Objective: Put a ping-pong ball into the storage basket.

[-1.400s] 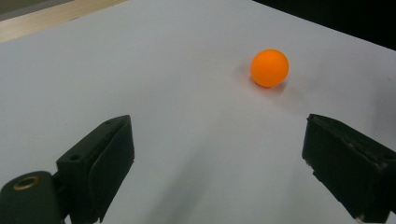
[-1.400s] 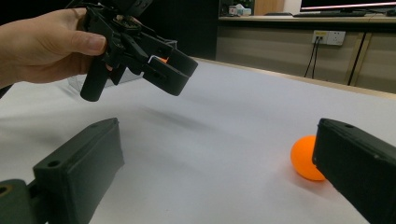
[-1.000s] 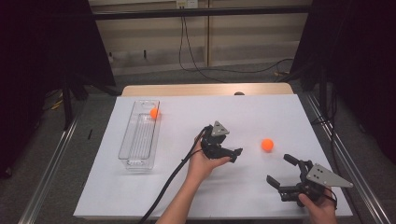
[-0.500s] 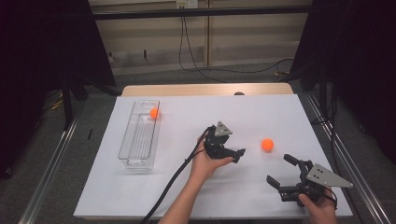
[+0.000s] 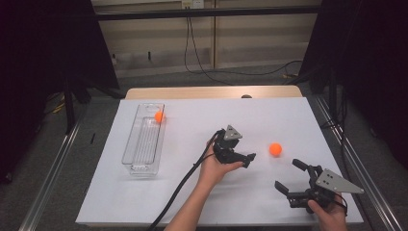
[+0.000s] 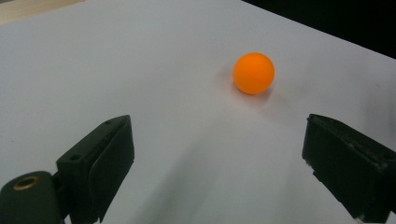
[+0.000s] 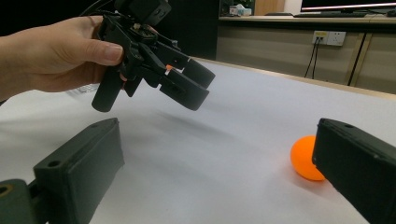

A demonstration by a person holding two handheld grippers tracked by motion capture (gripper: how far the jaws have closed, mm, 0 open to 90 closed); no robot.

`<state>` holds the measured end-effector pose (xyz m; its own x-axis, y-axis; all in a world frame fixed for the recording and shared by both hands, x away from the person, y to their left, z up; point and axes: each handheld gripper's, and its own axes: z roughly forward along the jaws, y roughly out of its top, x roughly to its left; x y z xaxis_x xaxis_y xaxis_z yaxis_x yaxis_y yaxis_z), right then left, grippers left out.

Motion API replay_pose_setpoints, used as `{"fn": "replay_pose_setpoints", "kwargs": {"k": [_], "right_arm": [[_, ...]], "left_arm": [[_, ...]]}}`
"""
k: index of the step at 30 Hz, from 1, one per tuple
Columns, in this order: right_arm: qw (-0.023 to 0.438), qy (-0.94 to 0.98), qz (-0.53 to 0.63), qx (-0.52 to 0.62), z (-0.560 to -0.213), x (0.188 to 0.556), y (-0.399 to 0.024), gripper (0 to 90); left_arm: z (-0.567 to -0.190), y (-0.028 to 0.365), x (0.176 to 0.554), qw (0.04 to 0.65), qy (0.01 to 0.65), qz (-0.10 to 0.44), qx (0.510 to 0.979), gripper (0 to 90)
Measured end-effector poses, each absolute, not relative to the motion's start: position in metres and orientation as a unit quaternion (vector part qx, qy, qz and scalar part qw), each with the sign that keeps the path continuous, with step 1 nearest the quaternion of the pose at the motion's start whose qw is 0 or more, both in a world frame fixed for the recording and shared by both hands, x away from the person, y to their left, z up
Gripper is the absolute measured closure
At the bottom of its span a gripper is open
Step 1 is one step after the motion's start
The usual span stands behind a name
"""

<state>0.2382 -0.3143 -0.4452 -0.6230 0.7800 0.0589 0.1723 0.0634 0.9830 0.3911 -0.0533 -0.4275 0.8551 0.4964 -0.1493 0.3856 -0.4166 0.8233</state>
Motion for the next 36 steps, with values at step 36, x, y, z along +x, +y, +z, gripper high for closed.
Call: {"fn": "replay_pose_setpoints", "kwargs": {"k": [36], "right_arm": [[0.258, 0.682, 0.59, 0.348, -0.445, 0.238, -0.315, 1.7]], "left_arm": [[-0.438, -0.08, 0.393, 0.467, 0.259, 0.039, 0.845, 9.2]]}}
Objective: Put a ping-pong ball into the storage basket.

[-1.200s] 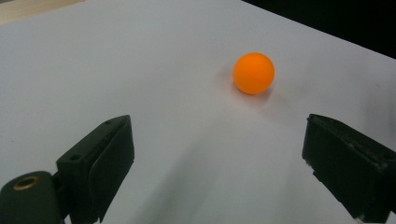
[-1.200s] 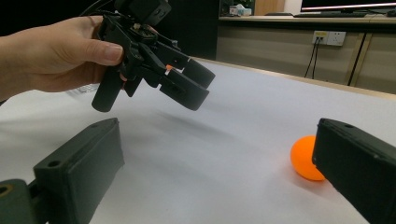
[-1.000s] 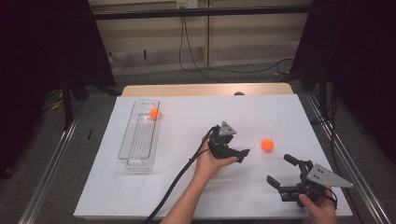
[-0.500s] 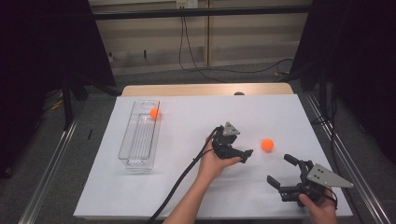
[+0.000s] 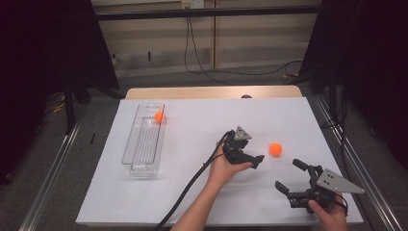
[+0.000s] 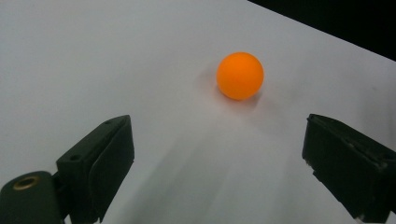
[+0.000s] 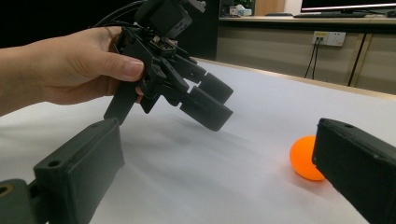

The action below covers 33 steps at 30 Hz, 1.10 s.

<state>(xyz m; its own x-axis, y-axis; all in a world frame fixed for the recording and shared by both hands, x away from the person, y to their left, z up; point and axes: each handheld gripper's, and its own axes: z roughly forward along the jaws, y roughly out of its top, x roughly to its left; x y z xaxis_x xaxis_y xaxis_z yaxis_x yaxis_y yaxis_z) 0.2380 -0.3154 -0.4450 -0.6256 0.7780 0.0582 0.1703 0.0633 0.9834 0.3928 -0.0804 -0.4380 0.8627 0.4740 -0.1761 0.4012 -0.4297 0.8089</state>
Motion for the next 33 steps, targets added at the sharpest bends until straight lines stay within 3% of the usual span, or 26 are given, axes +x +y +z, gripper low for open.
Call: {"fn": "replay_pose_setpoints", "kwargs": {"k": [33], "right_arm": [[0.258, 0.683, 0.589, 0.347, -0.445, 0.238, -0.316, 1.8]], "left_arm": [[-0.442, -0.097, 0.397, 0.466, 0.26, 0.029, 0.845, 9.2]]}}
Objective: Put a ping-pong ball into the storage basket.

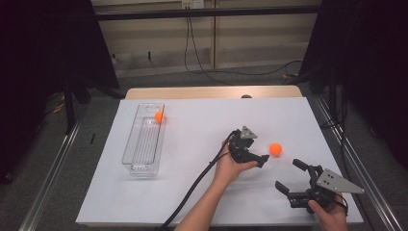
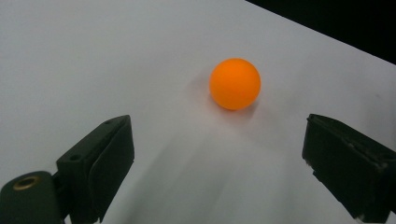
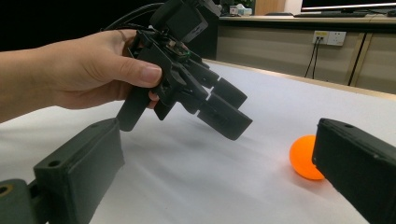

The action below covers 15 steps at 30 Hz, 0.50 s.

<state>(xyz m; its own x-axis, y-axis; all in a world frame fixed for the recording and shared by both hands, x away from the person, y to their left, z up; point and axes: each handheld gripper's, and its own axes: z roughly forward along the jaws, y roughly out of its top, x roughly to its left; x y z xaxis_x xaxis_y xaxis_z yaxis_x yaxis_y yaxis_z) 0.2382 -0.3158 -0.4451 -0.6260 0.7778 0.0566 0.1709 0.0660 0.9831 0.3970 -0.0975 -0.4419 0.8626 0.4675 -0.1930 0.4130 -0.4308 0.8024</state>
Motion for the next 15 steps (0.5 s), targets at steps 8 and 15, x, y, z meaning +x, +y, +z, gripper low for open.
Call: {"fn": "replay_pose_setpoints", "kwargs": {"k": [8, 15], "right_arm": [[0.258, 0.683, 0.589, 0.348, -0.445, 0.238, -0.3163, 1.7], [0.259, 0.682, 0.589, 0.348, -0.4449, 0.2379, -0.3164, 1.7]], "left_arm": [[-0.4428, -0.1013, 0.3975, 0.465, 0.261, 0.029, 0.845, 9.2], [-0.445, -0.1043, 0.3982, 0.463, 0.258, 0.03, 0.847, 8.7]]}}
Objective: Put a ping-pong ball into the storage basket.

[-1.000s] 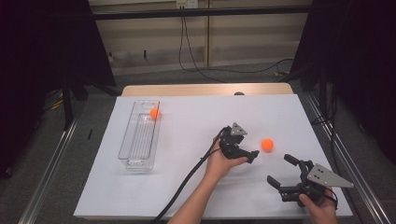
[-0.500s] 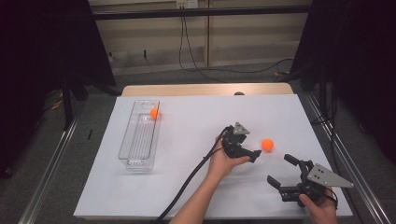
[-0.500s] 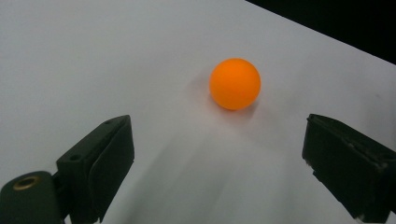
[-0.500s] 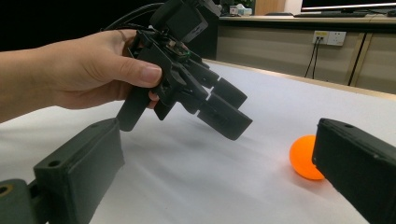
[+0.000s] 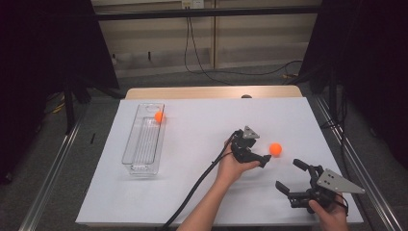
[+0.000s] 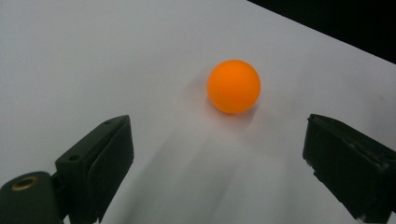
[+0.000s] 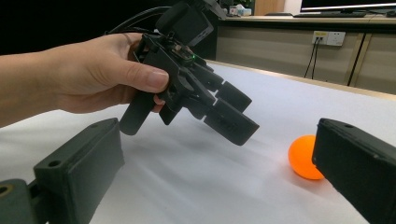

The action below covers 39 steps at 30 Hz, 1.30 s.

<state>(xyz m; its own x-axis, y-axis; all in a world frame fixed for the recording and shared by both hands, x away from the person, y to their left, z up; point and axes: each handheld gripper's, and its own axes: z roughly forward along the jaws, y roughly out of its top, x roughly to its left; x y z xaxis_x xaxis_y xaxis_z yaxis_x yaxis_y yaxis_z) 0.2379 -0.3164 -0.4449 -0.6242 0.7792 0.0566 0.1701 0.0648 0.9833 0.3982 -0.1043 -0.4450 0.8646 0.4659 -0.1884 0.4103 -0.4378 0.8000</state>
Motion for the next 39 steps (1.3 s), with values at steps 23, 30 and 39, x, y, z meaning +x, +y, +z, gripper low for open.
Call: {"fn": "replay_pose_setpoints", "kwargs": {"k": [23, 30, 39], "right_arm": [[0.258, 0.683, 0.589, 0.348, -0.445, 0.238, -0.316, 1.8], [0.258, 0.683, 0.589, 0.347, -0.445, 0.238, -0.316, 1.8], [0.258, 0.683, 0.589, 0.348, -0.445, 0.238, -0.316, 1.8]], "left_arm": [[-0.449, -0.113, 0.401, 0.459, 0.262, 0.04, 0.848, 7.2], [-0.448, -0.116, 0.401, 0.462, 0.26, 0.037, 0.847, 7.0], [-0.447, -0.122, 0.401, 0.458, 0.257, 0.039, 0.85, 6.9]]}}
